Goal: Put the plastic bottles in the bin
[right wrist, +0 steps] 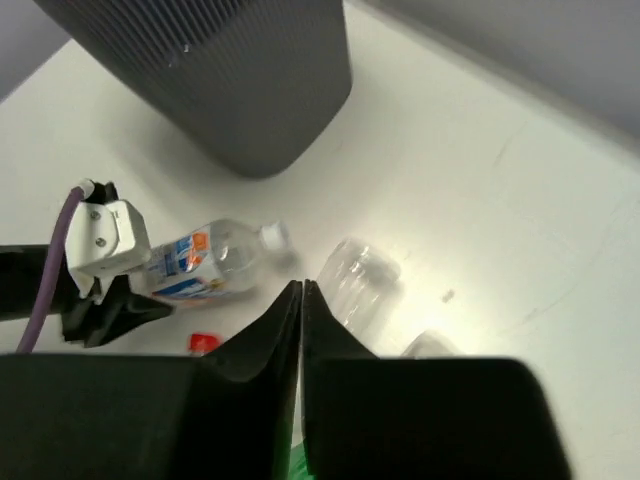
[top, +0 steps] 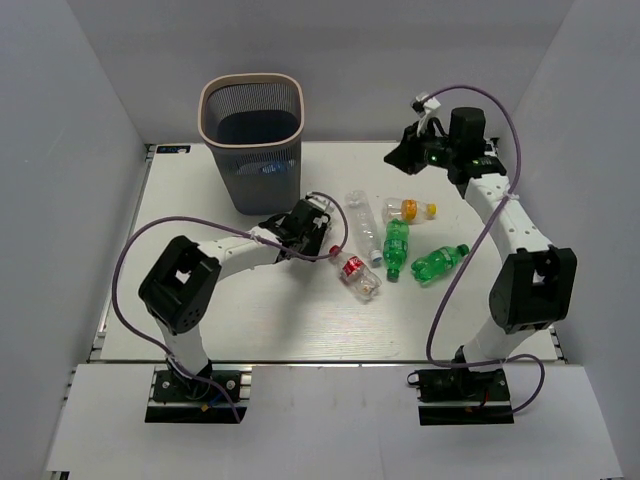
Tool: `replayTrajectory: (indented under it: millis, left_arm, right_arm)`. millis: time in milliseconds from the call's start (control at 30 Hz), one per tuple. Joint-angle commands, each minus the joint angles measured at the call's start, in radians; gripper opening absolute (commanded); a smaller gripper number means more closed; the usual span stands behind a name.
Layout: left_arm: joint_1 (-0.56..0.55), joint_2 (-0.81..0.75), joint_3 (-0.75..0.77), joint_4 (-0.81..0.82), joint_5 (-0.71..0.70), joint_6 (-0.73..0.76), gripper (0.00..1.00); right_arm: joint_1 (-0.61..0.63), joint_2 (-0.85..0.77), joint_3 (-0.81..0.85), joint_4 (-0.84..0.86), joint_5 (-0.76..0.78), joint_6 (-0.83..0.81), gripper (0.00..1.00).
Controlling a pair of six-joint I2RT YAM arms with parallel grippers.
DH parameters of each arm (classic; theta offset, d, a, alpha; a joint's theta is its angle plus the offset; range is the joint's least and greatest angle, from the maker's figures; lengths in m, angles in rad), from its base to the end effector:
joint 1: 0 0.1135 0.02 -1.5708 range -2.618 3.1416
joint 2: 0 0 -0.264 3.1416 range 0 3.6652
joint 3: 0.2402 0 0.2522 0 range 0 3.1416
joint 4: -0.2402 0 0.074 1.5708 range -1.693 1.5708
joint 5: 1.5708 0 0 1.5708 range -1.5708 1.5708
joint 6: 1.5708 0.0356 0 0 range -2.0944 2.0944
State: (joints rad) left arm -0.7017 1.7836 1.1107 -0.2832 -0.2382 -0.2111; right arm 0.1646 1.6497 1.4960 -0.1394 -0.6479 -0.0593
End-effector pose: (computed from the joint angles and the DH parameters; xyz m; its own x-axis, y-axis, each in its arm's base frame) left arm 0.2860 -0.2307 0.1771 -0.7197 0.3417 -0.6043 0.3810 0.9221 0.0676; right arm 0.3813 0.0851 0.3689 -0.2430 -0.0883 -0.9660 -0.7163 0.6879 0.1173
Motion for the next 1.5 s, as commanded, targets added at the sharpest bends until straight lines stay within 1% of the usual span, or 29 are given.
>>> replayTrajectory:
  millis: [0,33,67,100,133,167,200,300,333,367,533,600,667,800,833,900,933,1033,1133,1167,1200,1233,1267,1300,1333,1367,1400,1433,1467]
  left_arm:
    - [-0.030,-0.105,0.066,0.016,0.033,0.006,0.20]
    - [-0.030,-0.133,0.081,0.016,0.072,0.028,0.17]
    - [-0.030,-0.186,0.115,0.016,0.089,0.029,0.15]
    - [-0.039,-0.213,0.135,0.025,0.100,0.041,0.14]
    - [-0.039,-0.236,0.158,0.026,0.114,0.041,0.14]
    - [-0.039,-0.256,0.210,0.026,0.114,0.052,0.13]
    - [-0.039,-0.286,0.239,0.026,0.114,0.052,0.13]
    - [-0.010,-0.296,0.368,0.035,0.071,0.061,0.14]
    - [-0.010,-0.296,0.401,0.051,0.006,0.074,0.16]
    - [-0.010,-0.296,0.467,0.077,-0.034,0.094,0.19]
    - [0.047,-0.179,0.696,0.113,-0.306,0.116,0.21]
    - [0.095,-0.103,0.760,0.041,-0.408,0.092,0.22]
    - [0.137,-0.061,0.831,-0.016,-0.434,0.061,0.22]
    - [0.225,-0.007,0.876,-0.098,-0.429,0.021,0.48]
    - [0.249,0.014,0.902,-0.109,-0.415,0.021,0.68]
    - [0.269,0.037,0.960,-0.155,-0.379,0.021,0.87]
    - [0.283,0.048,0.986,-0.174,-0.362,0.021,1.00]
    - [0.283,0.059,1.037,-0.200,-0.311,0.033,1.00]
    - [0.263,0.004,1.006,-0.165,-0.192,0.076,1.00]
    - [0.249,-0.019,0.958,-0.165,-0.143,0.085,1.00]
    - [0.249,-0.077,0.921,-0.139,-0.072,0.085,1.00]
    - [0.249,-0.113,0.875,-0.123,0.057,0.076,1.00]
    - [0.237,-0.153,0.760,-0.097,0.148,0.076,1.00]
    - [0.228,-0.191,0.702,-0.070,0.242,0.076,1.00]
    - [0.228,-0.226,0.645,-0.042,0.390,0.067,1.00]
    - [0.217,-0.281,0.546,-0.042,0.472,0.067,1.00]
    - [0.205,-0.302,0.505,-0.051,0.544,0.058,1.00]
    - [0.194,-0.322,0.462,-0.092,0.565,0.044,1.00]
    - [0.176,-0.373,0.358,-0.093,0.586,0.035,1.00]
  right_arm:
    - [-0.016,0.013,0.015,-0.213,-0.064,-0.066,0.00]
    - [-0.013,0.033,0.026,-0.259,-0.062,-0.083,0.00]
    - [-0.011,0.057,0.058,-0.308,-0.053,-0.099,0.05]
    - [-0.013,0.090,0.076,-0.334,-0.041,-0.103,0.28]
    - [-0.010,0.110,0.093,-0.415,-0.039,-0.115,0.33]
    - [-0.013,0.136,0.124,-0.417,-0.041,-0.125,0.38]
    - [-0.016,0.145,0.130,-0.420,-0.010,-0.126,0.49]
    - [-0.019,0.130,0.099,-0.390,0.023,-0.138,0.72]
    - [-0.019,0.131,0.108,-0.397,0.030,-0.148,0.81]
    - [-0.017,0.142,0.116,-0.425,0.030,-0.171,0.84]
    - [-0.013,0.167,0.147,-0.474,0.030,-0.188,0.87]
    - [-0.010,0.168,0.147,-0.465,0.030,-0.192,0.87]
    - [-0.007,0.171,0.158,-0.463,0.024,-0.192,0.90]
    - [0.012,0.208,0.201,-0.488,0.048,-0.194,0.90]
    - [0.024,0.219,0.211,-0.485,0.062,-0.182,0.90]
    - [0.036,0.234,0.219,-0.488,0.097,-0.177,0.90]
    - [0.045,0.240,0.222,-0.486,0.112,-0.171,0.90]
    - [0.072,0.255,0.222,-0.477,0.148,-0.168,0.90]
    - [0.104,0.313,0.245,-0.503,0.205,-0.146,0.90]
    - [0.116,0.326,0.268,-0.514,0.232,-0.146,0.90]
    - [0.124,0.341,0.282,-0.534,0.240,-0.142,0.90]
    - [0.130,0.361,0.282,-0.539,0.246,-0.137,0.90]
    - [0.142,0.372,0.273,-0.526,0.248,-0.134,0.90]
    - [0.150,0.383,0.267,-0.523,0.260,-0.132,0.90]
    - [0.153,0.390,0.267,-0.510,0.275,-0.131,0.90]
    - [0.157,0.422,0.271,-0.509,0.286,-0.126,0.90]
    - [0.171,0.435,0.277,-0.509,0.303,-0.125,0.90]
    - [0.173,0.447,0.283,-0.512,0.310,-0.122,0.90]
    - [0.187,0.484,0.297,-0.509,0.323,-0.122,0.90]
